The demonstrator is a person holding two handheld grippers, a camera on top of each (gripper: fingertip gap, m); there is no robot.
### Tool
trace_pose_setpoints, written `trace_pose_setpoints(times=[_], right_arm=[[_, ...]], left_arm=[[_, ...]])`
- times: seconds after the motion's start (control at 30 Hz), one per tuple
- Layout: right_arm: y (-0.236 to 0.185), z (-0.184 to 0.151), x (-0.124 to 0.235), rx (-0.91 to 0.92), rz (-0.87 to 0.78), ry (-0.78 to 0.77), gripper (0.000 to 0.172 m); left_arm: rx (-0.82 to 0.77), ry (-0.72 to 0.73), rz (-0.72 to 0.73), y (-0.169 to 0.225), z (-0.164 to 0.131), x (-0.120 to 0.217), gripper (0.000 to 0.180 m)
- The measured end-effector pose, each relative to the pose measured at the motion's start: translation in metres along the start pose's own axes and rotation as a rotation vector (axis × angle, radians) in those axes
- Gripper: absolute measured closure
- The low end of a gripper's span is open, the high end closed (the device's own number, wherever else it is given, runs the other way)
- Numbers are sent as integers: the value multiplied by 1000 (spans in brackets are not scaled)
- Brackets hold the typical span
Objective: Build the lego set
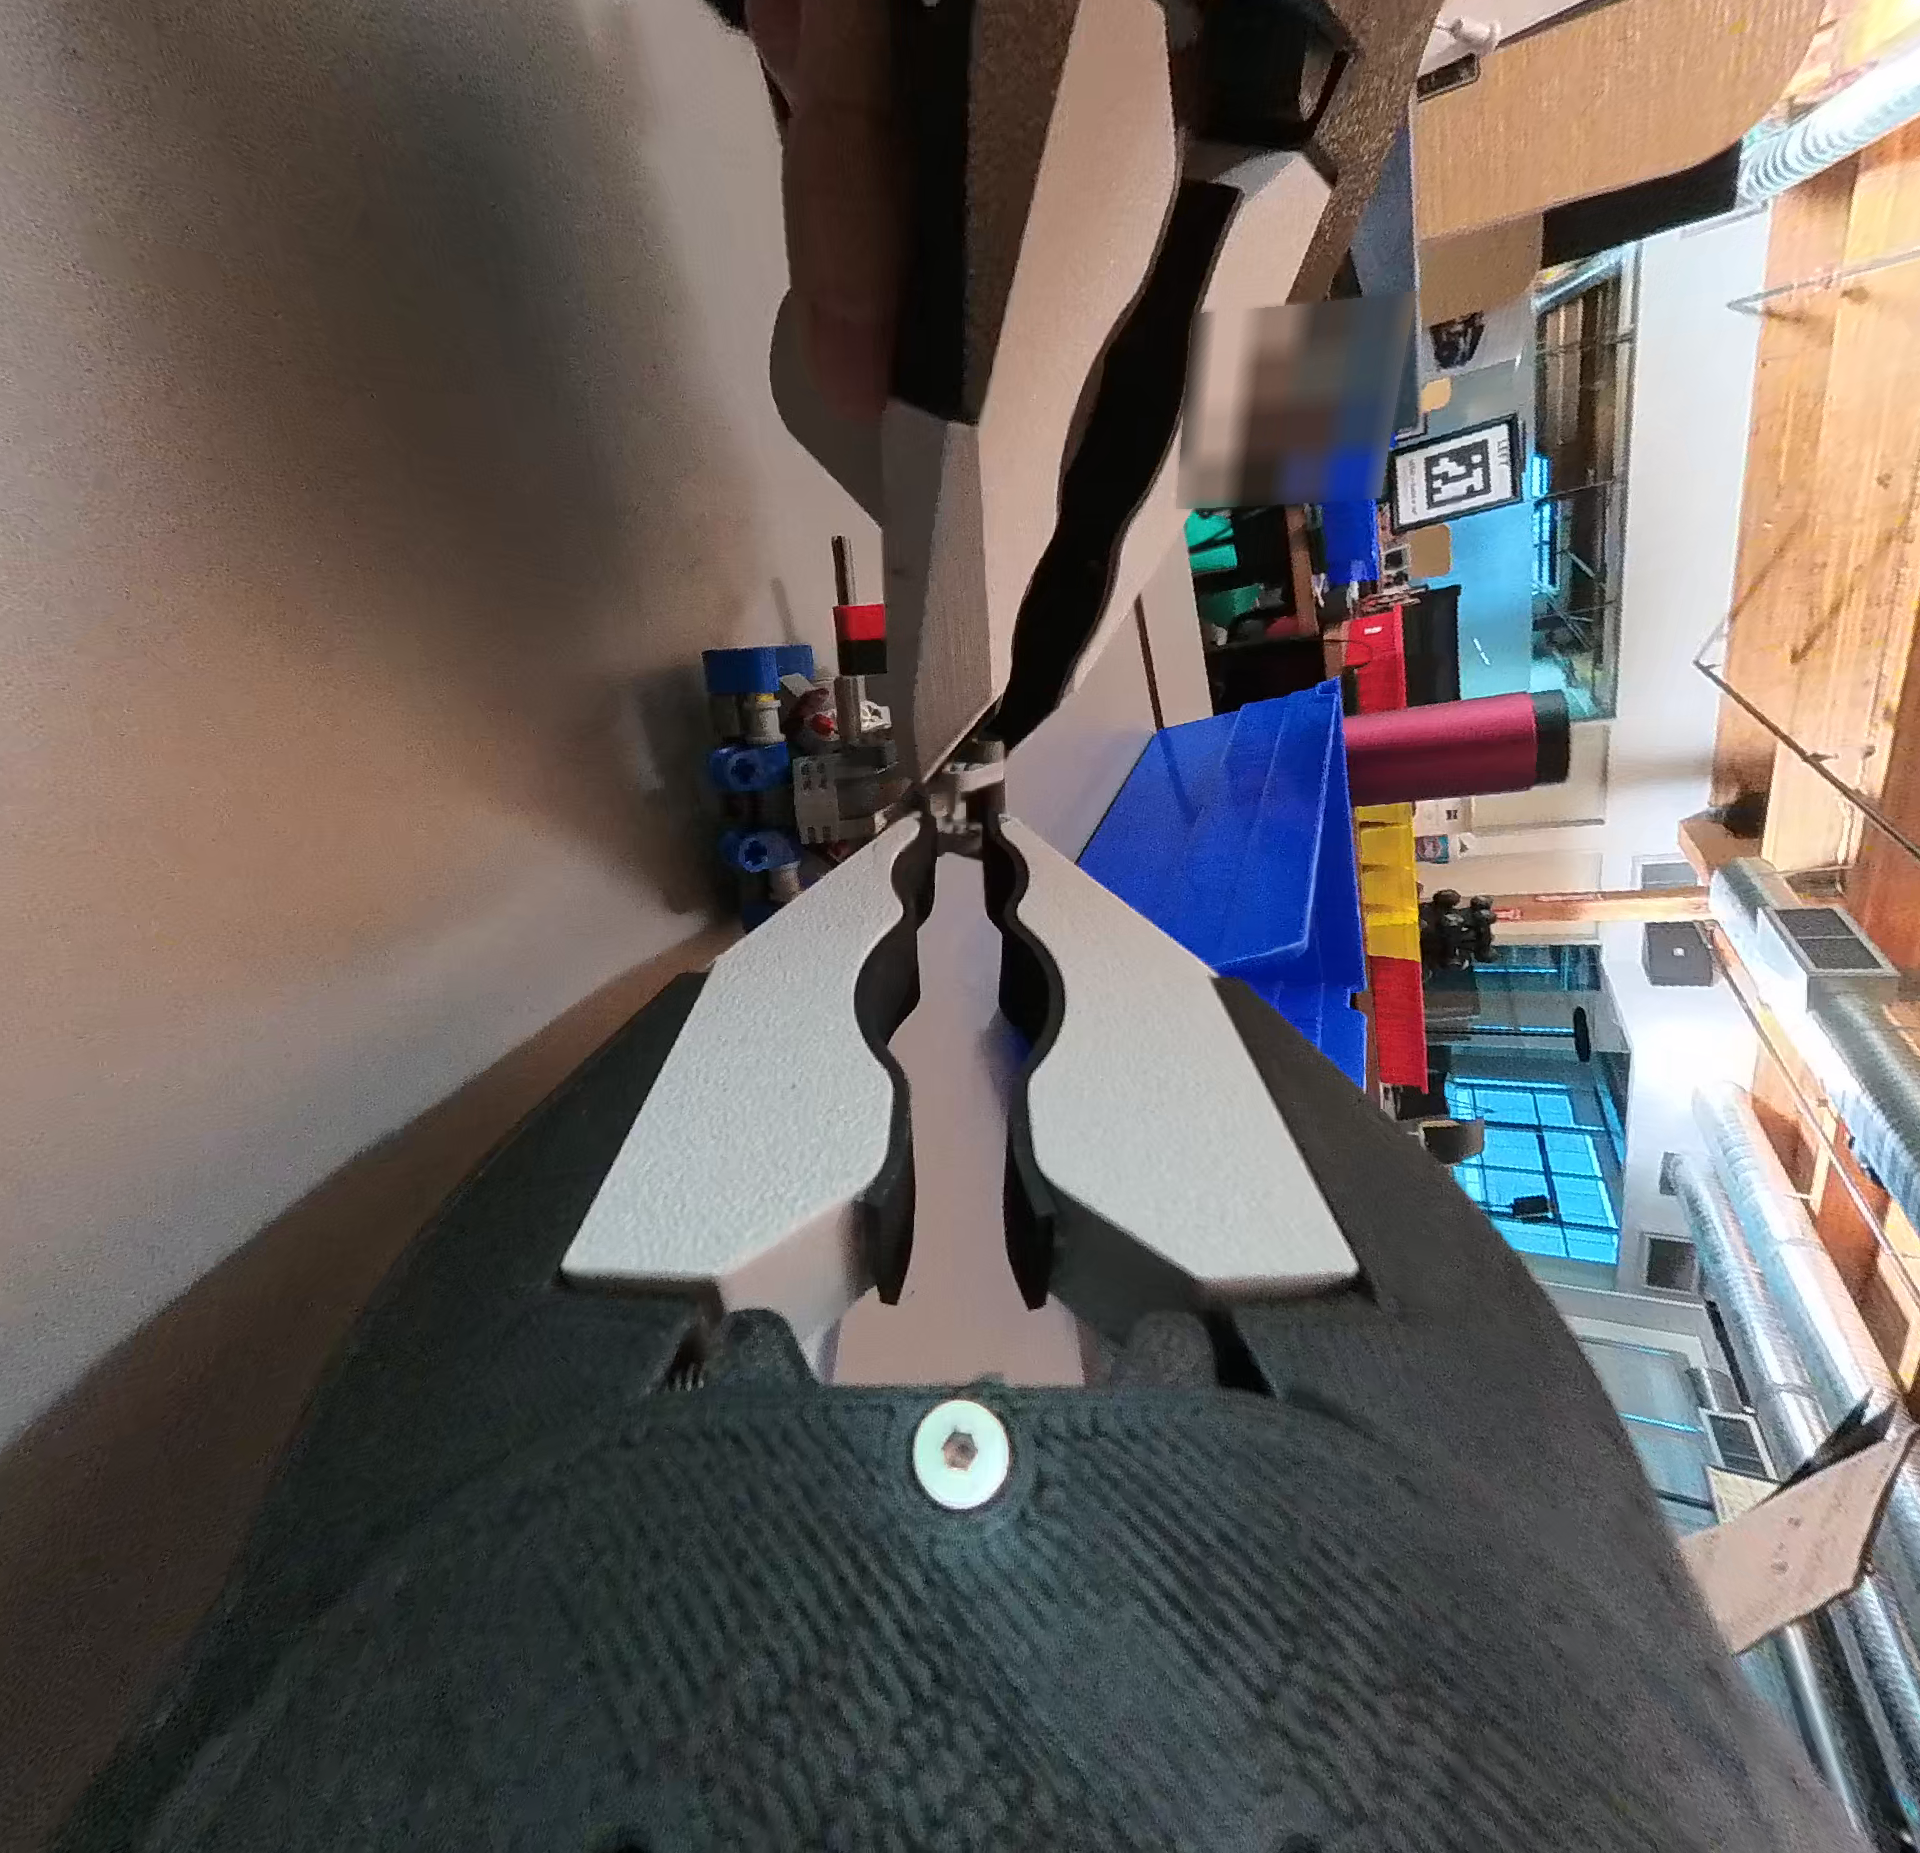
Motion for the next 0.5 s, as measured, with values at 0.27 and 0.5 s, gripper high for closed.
trace_pose_setpoints(times=[0.27, 0.5], right_arm=[[10, 1, 6, -113, 105, 37, 160], [9, 3, -2, -165, 259, 39, 158]], left_arm=[[-28, 11, -48, 0, -1, 1, 169], [-45, 22, -113, 2, -2, 2, 170]])
Point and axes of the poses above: each gripper's, where its closed fingertips meet, x back along the fingers, z out of its top, y = z × x across the jaws, the point moved 3 cm from there along x, back along the fingers, and after that the axes turned 7 degrees about -z, right-handed, at the moved point
